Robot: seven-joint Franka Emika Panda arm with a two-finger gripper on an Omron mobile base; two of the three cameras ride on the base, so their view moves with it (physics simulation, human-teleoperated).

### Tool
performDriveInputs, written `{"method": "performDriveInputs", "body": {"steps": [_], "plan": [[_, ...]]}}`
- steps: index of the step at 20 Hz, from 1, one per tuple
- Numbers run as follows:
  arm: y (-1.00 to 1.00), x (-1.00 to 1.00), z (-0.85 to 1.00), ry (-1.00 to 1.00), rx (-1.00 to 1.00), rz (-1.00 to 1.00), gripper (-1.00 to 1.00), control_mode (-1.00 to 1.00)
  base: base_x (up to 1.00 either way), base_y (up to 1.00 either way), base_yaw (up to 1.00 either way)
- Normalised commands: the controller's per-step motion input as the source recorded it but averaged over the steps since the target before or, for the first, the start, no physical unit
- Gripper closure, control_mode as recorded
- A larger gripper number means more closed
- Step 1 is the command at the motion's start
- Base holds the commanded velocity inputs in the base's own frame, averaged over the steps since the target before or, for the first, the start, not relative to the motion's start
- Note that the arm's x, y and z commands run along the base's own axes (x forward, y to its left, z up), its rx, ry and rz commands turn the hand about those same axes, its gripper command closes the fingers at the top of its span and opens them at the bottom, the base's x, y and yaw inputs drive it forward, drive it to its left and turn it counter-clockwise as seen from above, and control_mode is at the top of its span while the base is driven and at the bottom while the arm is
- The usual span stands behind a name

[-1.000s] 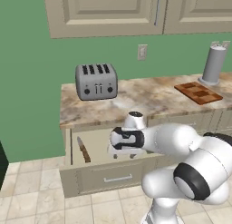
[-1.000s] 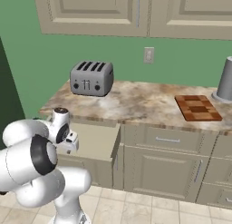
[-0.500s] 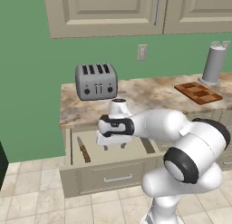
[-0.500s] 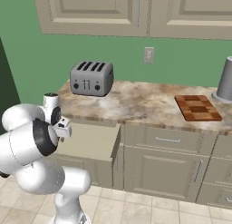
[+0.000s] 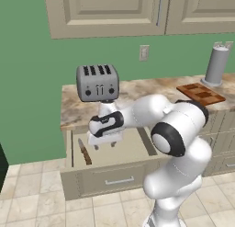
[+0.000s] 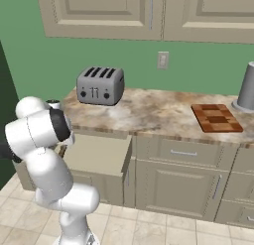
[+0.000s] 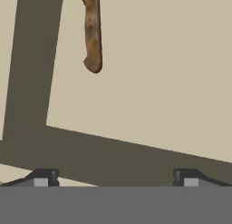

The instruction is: Pick up the knife from the drawer and place it on the cutting board. Then place the meat from the plate to the cutting board.

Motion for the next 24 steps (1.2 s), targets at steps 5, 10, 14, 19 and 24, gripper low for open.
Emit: {"method": "performDriveInputs", "body": {"steps": [5,10,14,19,24], "plan": [[0.19,0.28,-0.31,-0.12,0.0,0.14,-1.0,-1.0,0.0,0.0,0.0],[0.26,0.26,-0.32,-0.11,0.0,0.09,-1.0,-1.0,0.0,0.0,0.0],[0.11,0.19,-0.31,-0.03,0.1,0.0,-1.0,-1.0,0.0,0.0,0.0],[0.07,0.22,-0.22,-0.01,0.04,0.0,-1.0,-1.0,0.0,0.0,0.0],[0.02,0.21,-0.24,0.0,0.0,0.0,-1.0,-1.0,0.0,0.0,0.0]]}}
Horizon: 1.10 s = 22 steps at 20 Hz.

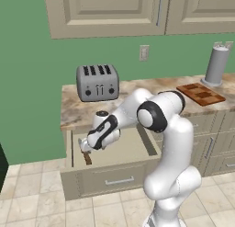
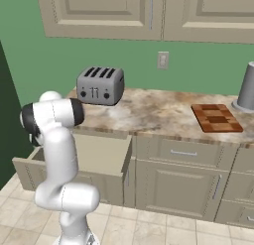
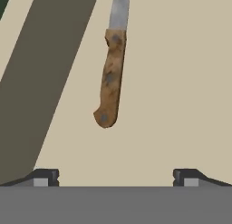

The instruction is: Pick up the knife from the drawer and place it on the cutting board. Then place the meat from the plate to the cutting board.

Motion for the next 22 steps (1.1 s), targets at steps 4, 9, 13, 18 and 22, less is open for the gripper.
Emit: {"method": "performDriveInputs", "body": {"steps": [4,9,13,18,22], "plan": [[0.06,0.09,-0.12,0.0,0.0,-0.01,-1.0,-1.0,0.0,0.0,0.0],[0.14,0.0,-0.06,0.0,0.0,-0.02,-1.0,-1.0,0.0,0.0,0.0],[0.17,0.1,-0.15,0.0,0.0,-0.02,-1.0,-1.0,0.0,0.0,0.0],[0.0,0.19,-0.38,0.0,0.0,0.0,-1.0,-1.0,0.0,0.0,0.0],[0.0,0.17,-0.32,0.0,0.0,0.0,-1.0,-1.0,0.0,0.0,0.0]]}}
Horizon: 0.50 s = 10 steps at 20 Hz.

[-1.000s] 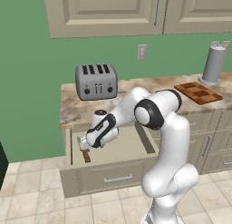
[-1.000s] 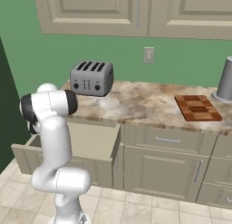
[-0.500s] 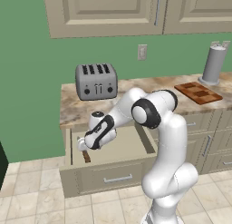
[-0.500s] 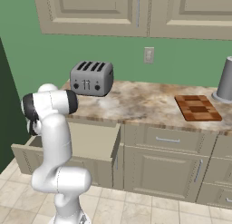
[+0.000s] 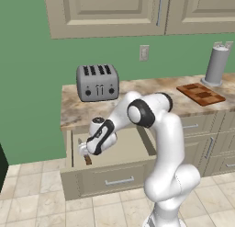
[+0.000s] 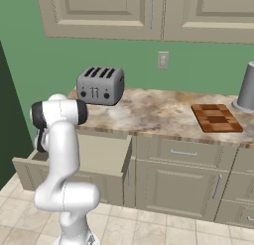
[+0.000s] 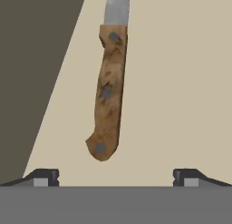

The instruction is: Pick up the knife from the drawer and place it on the cutting board. Then place the meat from the plate to the cutting board.

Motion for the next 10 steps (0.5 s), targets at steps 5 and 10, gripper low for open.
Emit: {"method": "performDriveInputs", "body": {"steps": [5,10], "plan": [[0.08,0.24,-0.26,0.0,0.0,0.0,-1.0,-1.0,0.0,0.0,0.0],[0.17,0.31,-0.23,0.0,0.0,0.0,-1.0,-1.0,0.0,0.0,0.0]]}}
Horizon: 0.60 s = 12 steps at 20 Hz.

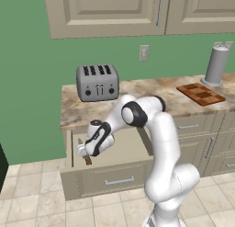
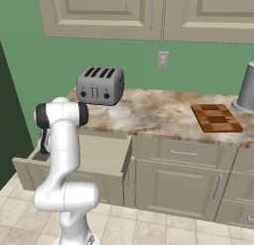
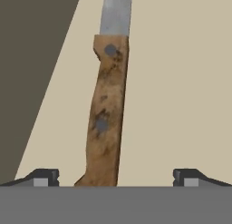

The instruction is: Pick up the knife from the drawer and place it on the cutting board. Then place the meat from the plate to the cutting board.

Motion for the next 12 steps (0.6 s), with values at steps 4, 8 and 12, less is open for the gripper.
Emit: {"method": "performDriveInputs", "body": {"steps": [4,8,12], "plan": [[0.19,0.36,-0.25,0.0,0.0,0.0,-1.0,-1.0,0.0,0.0,0.0],[0.03,0.25,-0.26,0.0,0.0,0.0,-1.0,-1.0,0.0,0.0,0.0],[0.0,0.12,-0.31,0.0,0.0,0.0,-1.0,-1.0,0.0,0.0,0.0]]}}
